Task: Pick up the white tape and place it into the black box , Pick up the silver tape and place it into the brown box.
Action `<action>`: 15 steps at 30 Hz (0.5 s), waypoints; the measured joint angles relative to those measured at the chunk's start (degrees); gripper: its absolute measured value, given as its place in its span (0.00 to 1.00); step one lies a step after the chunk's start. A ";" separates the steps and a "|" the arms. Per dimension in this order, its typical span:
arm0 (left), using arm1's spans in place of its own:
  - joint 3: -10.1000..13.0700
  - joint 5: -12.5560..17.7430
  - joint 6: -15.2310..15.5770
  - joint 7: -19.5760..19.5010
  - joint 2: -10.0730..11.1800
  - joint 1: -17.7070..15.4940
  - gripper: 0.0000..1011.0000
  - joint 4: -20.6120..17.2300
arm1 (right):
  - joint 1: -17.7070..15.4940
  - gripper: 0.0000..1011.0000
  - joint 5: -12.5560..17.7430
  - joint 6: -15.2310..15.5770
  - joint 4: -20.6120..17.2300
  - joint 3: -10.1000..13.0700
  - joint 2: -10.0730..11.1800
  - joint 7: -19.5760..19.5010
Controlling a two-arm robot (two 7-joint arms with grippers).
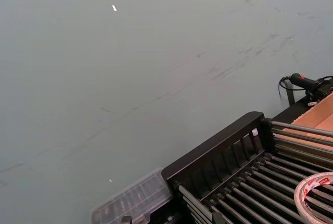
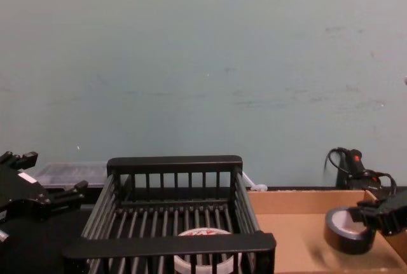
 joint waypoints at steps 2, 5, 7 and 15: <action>0.00 0.00 0.00 0.00 0.00 0.00 0.99 0.00 | -0.01 0.15 0.02 0.00 -0.01 -0.01 0.01 0.01; 0.00 0.00 0.00 0.00 0.00 0.00 0.99 0.00 | -0.03 0.22 0.05 -0.02 -0.04 -0.03 0.03 0.03; 0.00 0.00 0.00 0.00 0.00 0.00 0.99 0.00 | -0.03 0.25 0.06 -0.02 -0.04 -0.04 0.03 0.04; 0.00 0.00 0.00 0.00 0.00 0.00 0.99 0.00 | -0.03 0.52 0.10 -0.05 -0.09 -0.08 0.08 0.09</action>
